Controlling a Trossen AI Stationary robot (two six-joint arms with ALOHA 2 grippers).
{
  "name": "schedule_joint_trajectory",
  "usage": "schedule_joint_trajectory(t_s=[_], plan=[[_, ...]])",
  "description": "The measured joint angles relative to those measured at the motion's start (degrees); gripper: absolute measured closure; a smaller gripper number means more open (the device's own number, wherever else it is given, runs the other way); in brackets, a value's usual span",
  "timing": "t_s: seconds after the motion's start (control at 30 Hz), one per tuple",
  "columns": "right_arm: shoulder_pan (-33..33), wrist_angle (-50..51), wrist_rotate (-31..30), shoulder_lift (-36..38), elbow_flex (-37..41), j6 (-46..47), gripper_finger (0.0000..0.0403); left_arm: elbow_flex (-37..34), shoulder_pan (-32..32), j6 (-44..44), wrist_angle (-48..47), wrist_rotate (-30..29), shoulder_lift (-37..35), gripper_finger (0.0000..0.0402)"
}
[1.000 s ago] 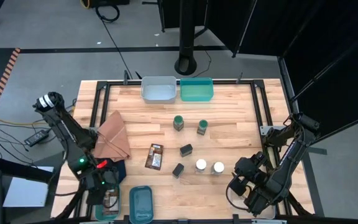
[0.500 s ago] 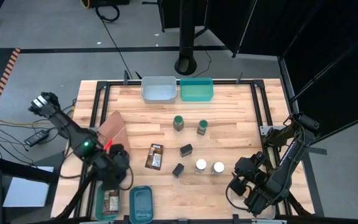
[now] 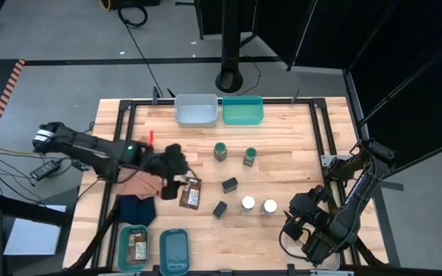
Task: Sort spices by type
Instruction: Put the orange spice pack into the green bin
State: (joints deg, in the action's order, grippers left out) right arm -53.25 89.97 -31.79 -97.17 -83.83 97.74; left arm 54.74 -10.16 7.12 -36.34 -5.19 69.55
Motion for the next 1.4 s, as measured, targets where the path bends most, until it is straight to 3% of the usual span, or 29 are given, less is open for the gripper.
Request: schedule_joint_trajectory(t_s=[0.1, 0.33, 0.6, 1.0, 1.17, 1.4], plan=[[0.00, -0.06, -0.14, 0.00, 0.00, 0.00, 0.0029, 0.00, 3.68, -6.05, 1.33, 4.73, 3.79, 0.0147], [-0.02, -0.26, -0.13, 0.02, 0.00, 0.08, 0.0029, 0.00, 8.68, -22.29, 3.25, 9.03, 12.18, 0.0147], [-0.02, -0.90, -0.10, 0.02, 0.00, 0.19, 0.0029, 0.00, 13.38, -26.54, 4.67, 15.93, 19.25, 0.0148], [-0.02, -0.96, 0.11, 0.02, 0.00, 0.22, 0.0029, 0.00, 13.97, -29.04, 4.80, 21.22, 27.74, 0.0171], [-0.02, -0.94, 0.17, 0.02, 0.00, 0.22, 0.0029, 0.08, 13.93, -28.99, 4.75, 23.75, 29.88, 0.0225], [-0.02, -0.90, 0.20, 0.02, 0.00, 0.11, 0.0029, 0.11, 13.98, -27.77, 4.62, 23.77, 29.45, 0.0364]])
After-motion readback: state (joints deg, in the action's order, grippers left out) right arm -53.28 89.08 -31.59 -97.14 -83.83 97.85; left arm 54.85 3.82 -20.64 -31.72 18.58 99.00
